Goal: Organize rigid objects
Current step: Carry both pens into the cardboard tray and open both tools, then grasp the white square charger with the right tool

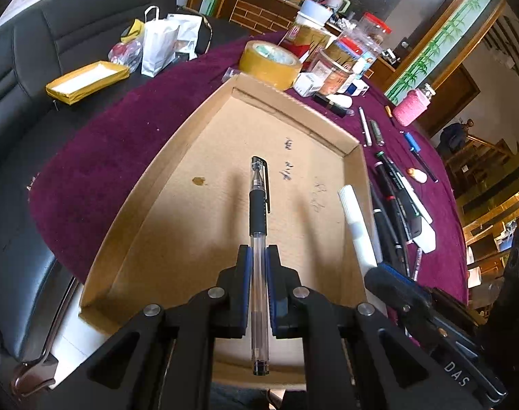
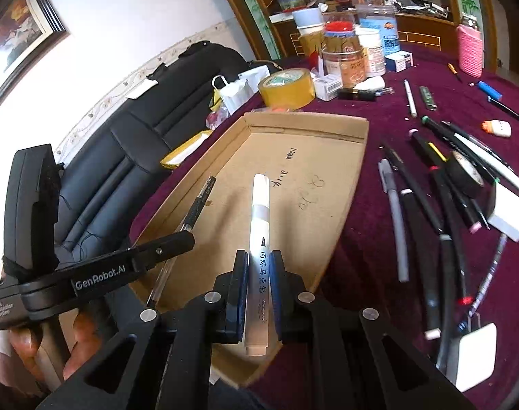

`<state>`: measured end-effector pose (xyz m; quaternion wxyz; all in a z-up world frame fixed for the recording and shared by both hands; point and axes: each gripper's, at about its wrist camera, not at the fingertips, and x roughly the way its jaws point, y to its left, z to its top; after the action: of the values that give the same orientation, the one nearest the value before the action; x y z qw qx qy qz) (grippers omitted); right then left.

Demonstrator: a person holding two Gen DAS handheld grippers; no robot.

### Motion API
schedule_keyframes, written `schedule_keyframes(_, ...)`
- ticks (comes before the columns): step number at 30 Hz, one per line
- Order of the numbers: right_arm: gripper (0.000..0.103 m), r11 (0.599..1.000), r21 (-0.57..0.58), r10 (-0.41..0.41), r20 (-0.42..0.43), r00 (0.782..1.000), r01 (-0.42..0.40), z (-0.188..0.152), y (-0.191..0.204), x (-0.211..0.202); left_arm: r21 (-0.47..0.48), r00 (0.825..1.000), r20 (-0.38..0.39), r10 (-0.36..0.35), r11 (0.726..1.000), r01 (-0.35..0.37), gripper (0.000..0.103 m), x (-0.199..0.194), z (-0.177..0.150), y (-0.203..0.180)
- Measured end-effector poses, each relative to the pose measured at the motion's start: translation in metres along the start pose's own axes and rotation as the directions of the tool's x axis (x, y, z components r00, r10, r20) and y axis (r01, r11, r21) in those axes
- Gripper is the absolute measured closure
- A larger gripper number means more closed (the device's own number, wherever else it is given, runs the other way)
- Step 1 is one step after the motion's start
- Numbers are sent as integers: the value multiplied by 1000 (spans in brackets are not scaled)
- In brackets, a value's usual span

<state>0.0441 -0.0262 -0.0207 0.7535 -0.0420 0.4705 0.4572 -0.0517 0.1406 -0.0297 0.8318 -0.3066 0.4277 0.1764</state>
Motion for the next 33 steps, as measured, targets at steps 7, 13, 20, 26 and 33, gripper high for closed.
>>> schedule_keyframes(7,91,998,-47,-41,-73,996,38,10,12,41,-12,997,-69,19,1000,-20,95,27,5,11)
schedule_keyframes(13,90,993,-109,-70,-133,989,55,12,14,64,30,992,-94,83,996,-80,95,32,5,9)
schedule_keyframes(20,90,980,-182,-108,-149,983,80,7,21,75,51,989,-118,91,995,-85,95,32,6,9)
schedule_keyframes(26,85,969,-235,-118,-156,981,79,3,24,73,-15,991,-131,31,999,-33,70,30,8,13)
schedule_keyframes(33,55,972,-233,-47,-65,997,31,0,19,30,-49,998,-60,-16,999,13,49,4,3,-8)
